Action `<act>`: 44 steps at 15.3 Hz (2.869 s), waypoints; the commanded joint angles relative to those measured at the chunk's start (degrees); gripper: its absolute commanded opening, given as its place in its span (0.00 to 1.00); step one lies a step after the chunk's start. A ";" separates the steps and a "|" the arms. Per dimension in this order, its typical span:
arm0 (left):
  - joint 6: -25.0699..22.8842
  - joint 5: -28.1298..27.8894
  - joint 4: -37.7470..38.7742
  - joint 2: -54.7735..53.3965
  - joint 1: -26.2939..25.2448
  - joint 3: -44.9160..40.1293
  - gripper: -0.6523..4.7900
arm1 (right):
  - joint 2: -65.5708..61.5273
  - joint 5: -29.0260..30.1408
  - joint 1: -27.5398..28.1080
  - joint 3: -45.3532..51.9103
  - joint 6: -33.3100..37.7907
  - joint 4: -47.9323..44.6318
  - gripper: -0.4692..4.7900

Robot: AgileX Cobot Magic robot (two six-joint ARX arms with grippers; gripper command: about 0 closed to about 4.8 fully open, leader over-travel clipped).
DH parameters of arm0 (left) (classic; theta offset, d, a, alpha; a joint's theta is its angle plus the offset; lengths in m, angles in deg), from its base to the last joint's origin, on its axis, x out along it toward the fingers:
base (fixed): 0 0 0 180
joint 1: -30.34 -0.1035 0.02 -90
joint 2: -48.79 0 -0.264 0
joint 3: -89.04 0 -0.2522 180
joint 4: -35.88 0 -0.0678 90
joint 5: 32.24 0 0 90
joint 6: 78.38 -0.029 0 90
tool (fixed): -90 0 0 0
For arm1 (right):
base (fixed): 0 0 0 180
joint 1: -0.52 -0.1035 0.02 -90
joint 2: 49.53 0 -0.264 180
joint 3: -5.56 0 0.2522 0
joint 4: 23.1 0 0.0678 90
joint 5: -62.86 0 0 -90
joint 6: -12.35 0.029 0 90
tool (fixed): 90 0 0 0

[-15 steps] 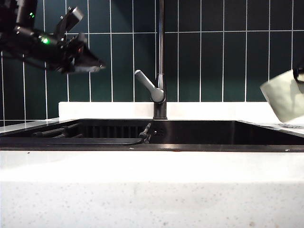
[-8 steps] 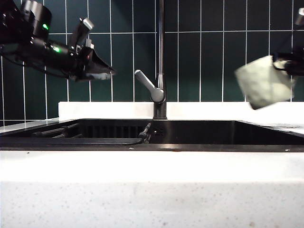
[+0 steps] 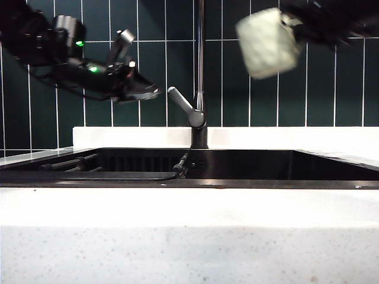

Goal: Pick up the mug next to the sink, go to the faucet to get some water, pour the water into the sink, and finally put the mug back to its place.

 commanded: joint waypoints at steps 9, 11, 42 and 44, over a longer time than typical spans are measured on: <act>-1.25 -12.57 0.46 -6.71 3.74 10.34 0.47 | -3.76 3.28 -8.57 -8.74 2.54 6.32 0.09; -1.53 -12.76 5.35 -6.71 3.74 10.32 0.47 | -3.76 3.23 -8.57 -8.74 2.49 6.21 0.09; 3.93 5.97 -3.74 -6.67 3.85 10.32 0.46 | -9.75 12.31 -8.59 -19.54 10.29 8.15 0.09; 1.36 3.78 -2.64 -6.67 3.85 10.34 0.46 | -9.75 12.72 -8.59 -19.54 10.29 8.17 0.09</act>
